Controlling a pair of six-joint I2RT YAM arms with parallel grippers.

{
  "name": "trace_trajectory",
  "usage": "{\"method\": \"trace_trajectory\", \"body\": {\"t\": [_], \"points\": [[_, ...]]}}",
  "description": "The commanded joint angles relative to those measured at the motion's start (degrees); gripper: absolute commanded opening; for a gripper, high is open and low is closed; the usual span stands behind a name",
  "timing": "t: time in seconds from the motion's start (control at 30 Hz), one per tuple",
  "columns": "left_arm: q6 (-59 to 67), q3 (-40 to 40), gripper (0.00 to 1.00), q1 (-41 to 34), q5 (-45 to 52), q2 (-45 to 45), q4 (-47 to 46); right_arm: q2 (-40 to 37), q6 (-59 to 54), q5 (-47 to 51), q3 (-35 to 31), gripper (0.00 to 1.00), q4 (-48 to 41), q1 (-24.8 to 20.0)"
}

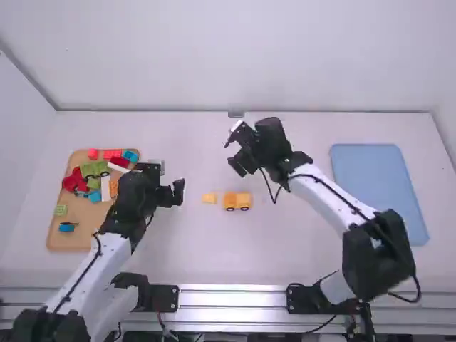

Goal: Assemble lego blocks to make yellow taxi

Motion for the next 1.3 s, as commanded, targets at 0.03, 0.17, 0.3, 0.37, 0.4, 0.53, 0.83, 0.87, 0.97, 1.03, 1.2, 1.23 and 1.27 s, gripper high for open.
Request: {"method": "trace_trajectory", "body": {"t": [0.03,0.17,0.3,0.37,0.4,0.53,0.83,0.87,0.97,1.03,1.2,1.23,1.27], "points": [[10.97,10.93,0.99,-0.63,9.94,7.04,-8.9,-5.68,7.23,0.61,-11.41,0.98,9.57,-3.23],[19.82,21.11,0.99,-2.38,10.88,16.26,-19.1,-6.86,11.91,0.63,-20.74,0.98,23.56,-6.58],[28.83,29.42,0.99,-5.79,9.01,24.46,-26.49,-6.82,14.8,0.17,-25.51,0.98,30.95,-8.79],[35.52,33.4,0.99,-7.45,7.69,28.7,-31.52,-6.78,15.26,-0.94,-26.47,0.98,32.13,-9.92],[39.8,35.8,0.99,-8.37,6.88,31.45,-34.58,-6.78,15.23,-1.36,-26.56,0.98,31.85,-10.86],[46.34,40.5,0.99,-10.99,4.76,38.18,-38.71,-6.78,15.28,-1.36,-26.56,0.99,31.41,-12.59],[56.98,42.07,0.99,-18.29,-1.11,46.99,-39.23,-6.78,15.26,-1.31,-26.53,0.98,31.87,-13.62],[57.16,41.59,0.99,-19.1,-2.93,47.32,-38.47,-6.78,15.23,-1.31,-26.53,0.98,31.82,-13.64],[56.89,39.74,0.99,-20.85,-6.36,47.91,-34.88,-6.78,15.21,-1.01,-26.56,0.98,31.85,-13.64],[56.74,38.07,0.99,-21.53,-7.89,48.59,-31.98,-6.78,15.19,-0.85,-26.53,0.98,31.87,-13.64],[56.74,36.26,1.0,-21.29,-10.14,50.01,-30.23,-6.78,14.16,-0.83,-26.56,0.98,31.82,-13.64],[56.74,36.13,1.0,-20.98,-10.56,50.64,-29.99,-6.78,14.16,-0.85,-26.56,0.99,31.87,-13.64],[56.78,36.15,1.0,-20.87,-10.54,51.06,-29.86,-6.78,14.19,-0.85,-26.56,0.98,31.85,-13.64]]}}
